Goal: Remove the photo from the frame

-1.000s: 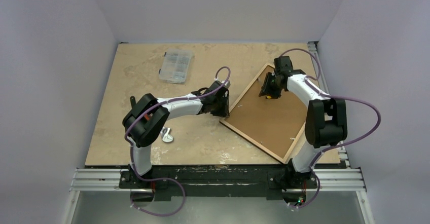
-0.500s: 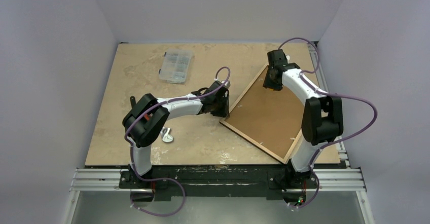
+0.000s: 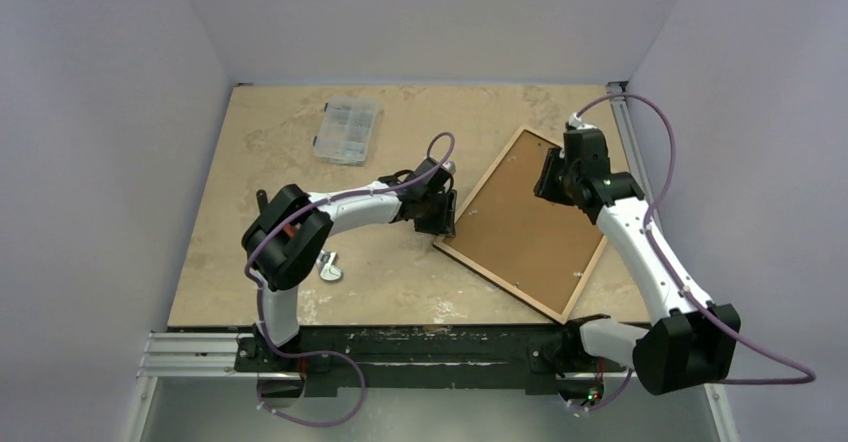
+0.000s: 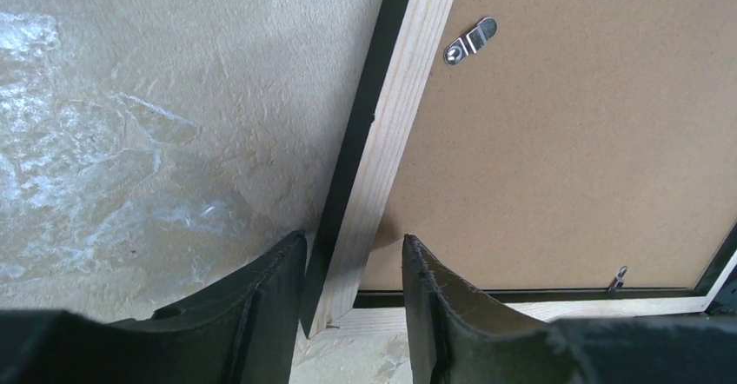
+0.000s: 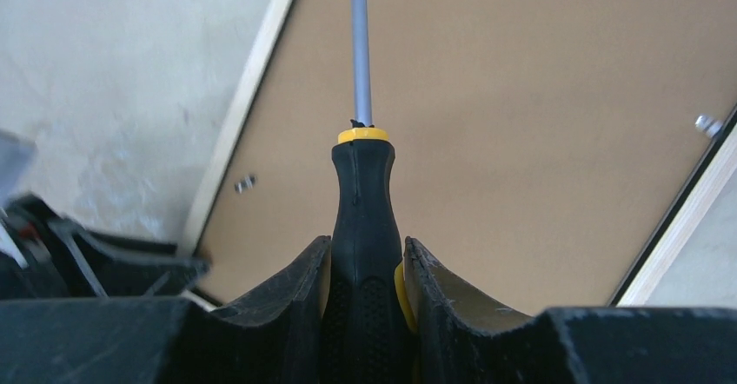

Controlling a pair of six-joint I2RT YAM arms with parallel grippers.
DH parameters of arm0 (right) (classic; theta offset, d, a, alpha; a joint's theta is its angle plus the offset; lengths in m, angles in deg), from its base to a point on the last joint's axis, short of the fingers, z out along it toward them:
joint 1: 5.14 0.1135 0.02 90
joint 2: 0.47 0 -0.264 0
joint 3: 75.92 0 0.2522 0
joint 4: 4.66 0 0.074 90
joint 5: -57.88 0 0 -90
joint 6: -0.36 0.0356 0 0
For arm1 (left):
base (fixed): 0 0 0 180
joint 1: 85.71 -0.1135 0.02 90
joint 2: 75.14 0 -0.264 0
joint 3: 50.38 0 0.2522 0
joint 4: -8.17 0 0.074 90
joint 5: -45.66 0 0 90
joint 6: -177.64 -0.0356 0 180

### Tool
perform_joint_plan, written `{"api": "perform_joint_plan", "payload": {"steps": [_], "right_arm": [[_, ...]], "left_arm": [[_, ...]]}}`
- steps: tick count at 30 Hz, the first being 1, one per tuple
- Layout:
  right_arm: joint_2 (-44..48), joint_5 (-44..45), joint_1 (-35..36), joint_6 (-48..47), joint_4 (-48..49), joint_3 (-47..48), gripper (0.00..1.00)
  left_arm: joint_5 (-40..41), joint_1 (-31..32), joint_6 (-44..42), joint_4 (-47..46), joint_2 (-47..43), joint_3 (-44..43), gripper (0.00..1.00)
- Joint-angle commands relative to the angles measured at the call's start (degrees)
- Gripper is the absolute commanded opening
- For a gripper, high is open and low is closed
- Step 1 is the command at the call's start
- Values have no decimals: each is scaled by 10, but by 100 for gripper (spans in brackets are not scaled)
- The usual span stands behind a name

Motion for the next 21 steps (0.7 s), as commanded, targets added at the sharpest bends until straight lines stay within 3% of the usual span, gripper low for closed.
{"api": "perform_joint_plan", "payload": {"steps": [1, 5, 7, 9, 14, 19, 21], "right_arm": [[60, -43, 1, -11, -23, -54, 0], [107, -36, 1, -15, -40, -78, 0], [124, -34, 2, -16, -43, -85, 0], [135, -38, 2, -18, -38, -93, 0], [164, -55, 1, -29, -28, -109, 0], [223, -34, 13, -35, -15, -117, 0], [234, -34, 19, -36, -14, -117, 0]], "left_arm": [[0, 0, -2, 32, -11, -26, 44], [46, 3, 6, 68, -69, 1, 51], [44, 5, 49, 100, -102, 14, 62], [10, 5, 128, 100, -131, 49, 66], [-95, 25, 333, -15, -145, 143, 68], [-114, 67, 476, -92, -120, 141, 68], [-86, 92, 522, -87, -121, 129, 66]]}}
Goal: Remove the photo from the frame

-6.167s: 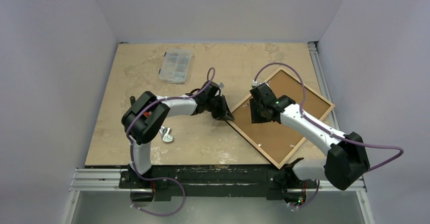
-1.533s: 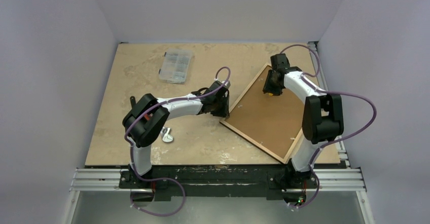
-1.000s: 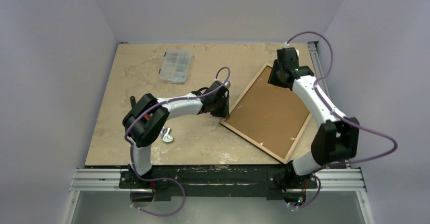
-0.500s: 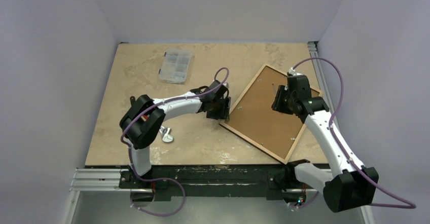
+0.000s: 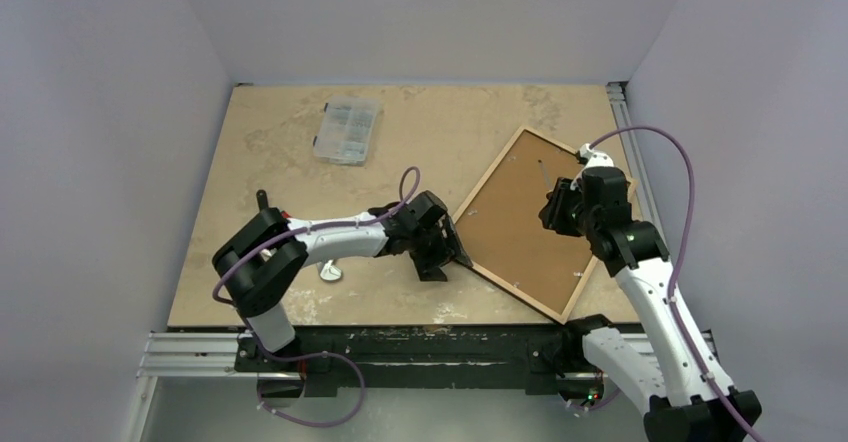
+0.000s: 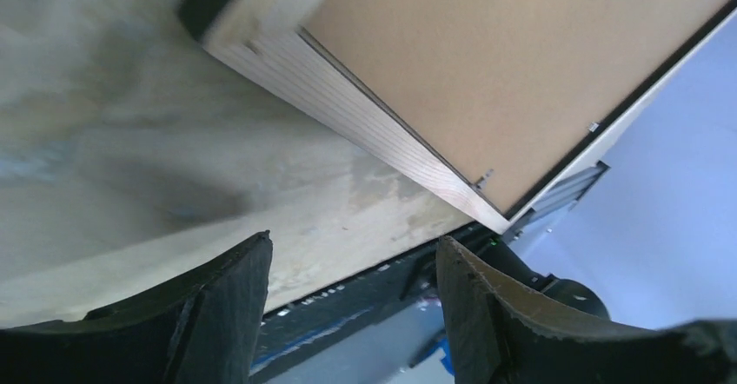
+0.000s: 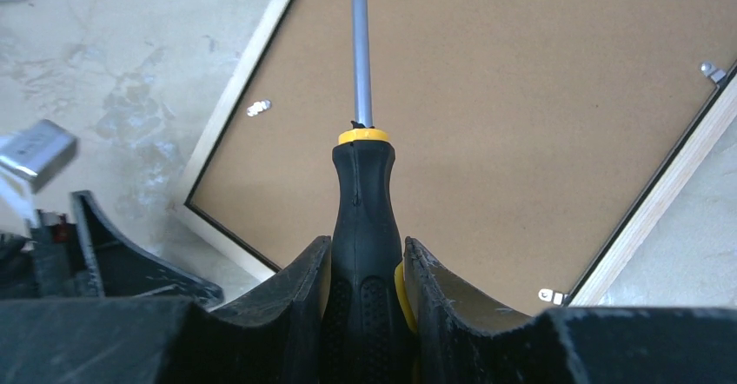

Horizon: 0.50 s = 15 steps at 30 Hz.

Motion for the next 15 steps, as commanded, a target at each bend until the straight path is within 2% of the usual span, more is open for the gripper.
{"api": "perform_joint_plan", "payload": {"steps": [1, 3, 4, 9, 15], "right_arm": [[33, 8, 15, -13, 36, 3, 0], [31, 7, 18, -14, 35, 4, 0], [29, 6, 18, -14, 36, 3, 0], [26, 0, 29, -14, 35, 3, 0], [36, -1, 44, -14, 37, 3, 0]], "left_arm": [[10, 49, 178, -63, -4, -18, 64], [30, 72, 243, -65, 0, -15, 57], [41, 85, 274, -71, 5, -15, 56], [121, 127, 387, -75, 49, -39, 57], [169, 136, 430, -101, 111, -77, 61]]}}
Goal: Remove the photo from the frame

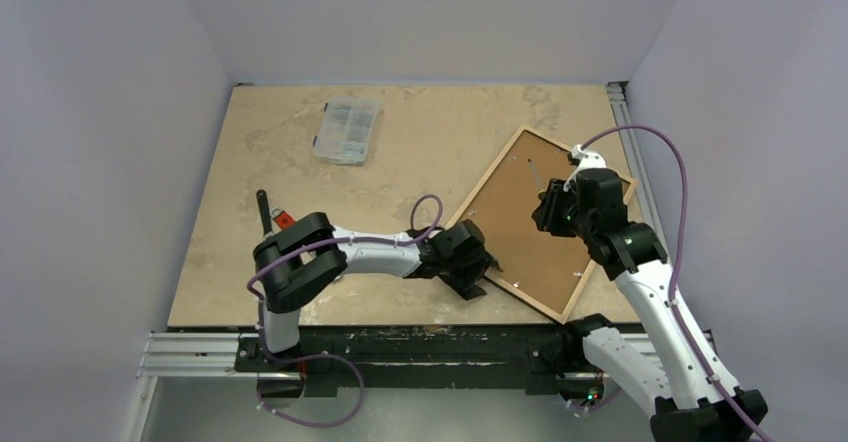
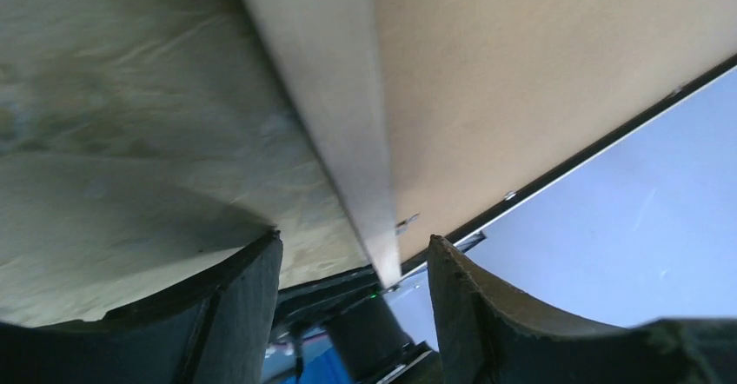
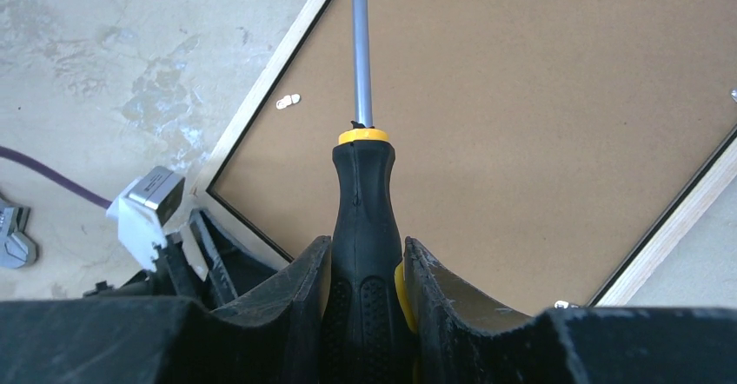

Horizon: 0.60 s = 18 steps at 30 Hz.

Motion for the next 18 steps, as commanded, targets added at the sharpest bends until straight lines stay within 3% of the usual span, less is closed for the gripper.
{"api": "perform_joint_plan", "payload": {"steps": [1, 3, 7, 12, 15, 18], "right_arm": [[14, 1, 8, -9, 30, 3, 0], [12, 5, 8, -9, 28, 4, 0], [10, 16, 8, -6, 23, 5, 0], [12, 14, 8, -6, 26, 4, 0], [11, 6, 8, -6, 27, 3, 0], [7, 0, 9, -10, 28, 3, 0]], "left_arm": [[61, 3, 67, -24, 32, -41, 61], [62, 2, 68, -23, 49, -59, 60], [68, 10, 70, -14, 55, -57, 41], [65, 8, 35, -5, 45, -33, 25], [62, -7, -44, 49, 46, -50, 5], [62, -51, -139, 72, 38, -46, 0]]}}
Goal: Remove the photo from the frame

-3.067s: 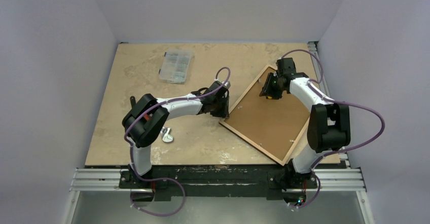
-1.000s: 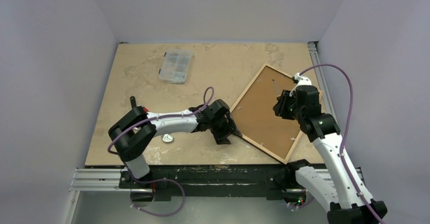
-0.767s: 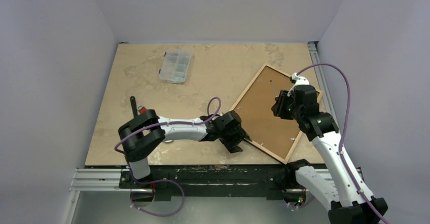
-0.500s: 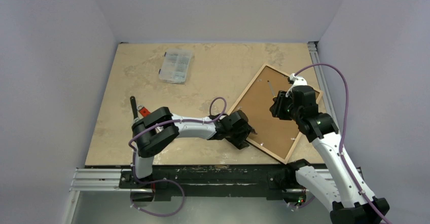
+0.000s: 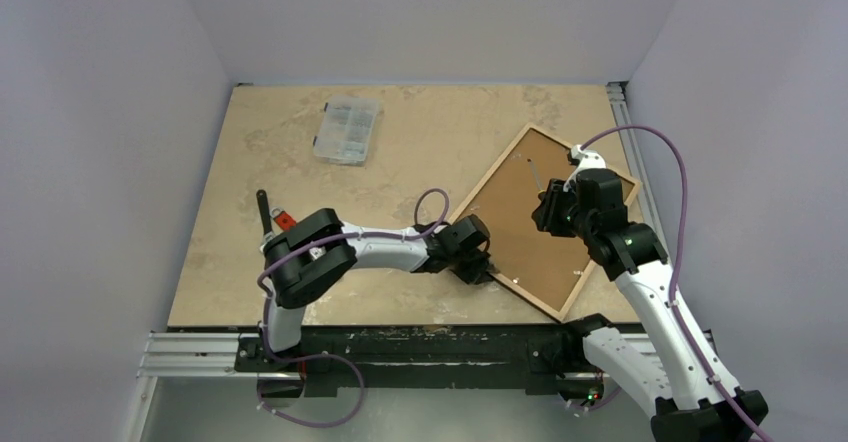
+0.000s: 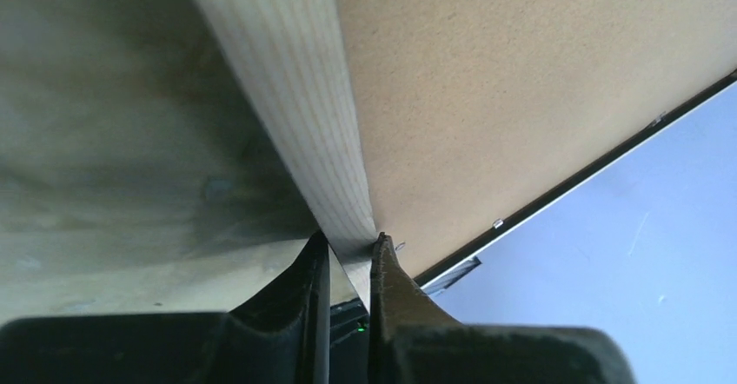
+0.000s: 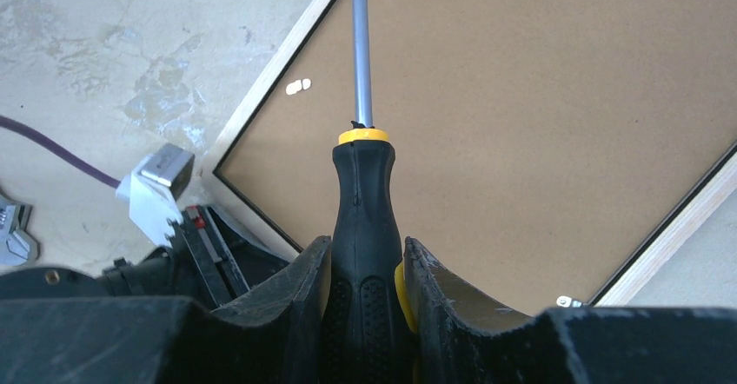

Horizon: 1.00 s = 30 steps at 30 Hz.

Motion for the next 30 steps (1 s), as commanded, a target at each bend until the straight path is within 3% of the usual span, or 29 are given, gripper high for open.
{"api": "perform_joint_plan", "payload": {"steps": [1, 7, 12, 19, 25, 30], "right_arm": [[2, 1, 3, -14, 26, 3, 0], [-32, -62, 9, -26, 30, 1, 0], [-90, -134, 29, -20, 47, -2, 0], [-143, -158, 138, 38, 122, -34, 0], [-152, -147, 166, 94, 136, -67, 0], [-170, -108, 202, 113, 105, -68, 0]], "left_arm": [[17, -70, -199, 73, -13, 3, 0], [-25, -192, -506, 135, -18, -54, 0], [-138, -271, -695, 181, 22, -151, 0], [-238, -308, -730, 199, 73, -211, 0], [-238, -312, -762, 232, 77, -224, 0], [-236, -312, -753, 208, 65, -202, 0]]}}
